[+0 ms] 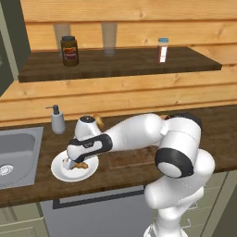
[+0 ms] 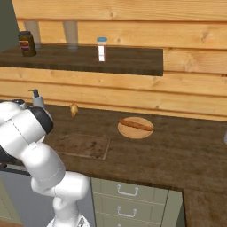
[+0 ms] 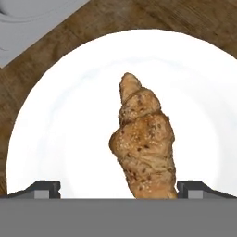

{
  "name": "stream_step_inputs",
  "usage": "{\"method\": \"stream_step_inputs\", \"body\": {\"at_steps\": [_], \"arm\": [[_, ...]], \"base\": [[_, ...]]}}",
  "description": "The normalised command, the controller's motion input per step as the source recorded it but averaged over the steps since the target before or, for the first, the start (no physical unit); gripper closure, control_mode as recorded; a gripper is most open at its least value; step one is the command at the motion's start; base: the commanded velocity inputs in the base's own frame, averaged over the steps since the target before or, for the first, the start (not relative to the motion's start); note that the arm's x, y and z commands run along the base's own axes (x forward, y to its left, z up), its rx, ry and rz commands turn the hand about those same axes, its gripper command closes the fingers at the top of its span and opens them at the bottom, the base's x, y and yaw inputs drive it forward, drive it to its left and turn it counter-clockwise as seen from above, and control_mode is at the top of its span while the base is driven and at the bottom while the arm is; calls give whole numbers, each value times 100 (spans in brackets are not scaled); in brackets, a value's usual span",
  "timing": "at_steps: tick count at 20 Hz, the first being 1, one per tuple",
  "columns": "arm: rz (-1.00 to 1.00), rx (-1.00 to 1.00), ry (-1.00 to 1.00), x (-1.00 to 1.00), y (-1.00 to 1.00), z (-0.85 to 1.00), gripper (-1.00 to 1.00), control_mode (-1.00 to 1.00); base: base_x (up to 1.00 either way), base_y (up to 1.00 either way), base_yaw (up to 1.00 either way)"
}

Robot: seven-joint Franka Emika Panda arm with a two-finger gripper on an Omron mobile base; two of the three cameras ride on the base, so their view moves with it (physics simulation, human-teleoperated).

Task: From the different types of pastries on the counter, select a croissant and place it on the cutting board. Then retrieve a jar of jam from the cabinet and place it alongside the croissant on the cutting board.

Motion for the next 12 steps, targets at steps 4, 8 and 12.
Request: {"method": "stream_step_inputs", "body": {"at_steps": [4,8,12], "arm": [[0,-2,-1,16,2,0,-100,-100],[0,-2,-2,14,0,-5,-100,-100],[0,-2,-1,9,6,-12,-100,-100]], "base": [[0,0,0],[0,0,0],[0,0,0]]}}
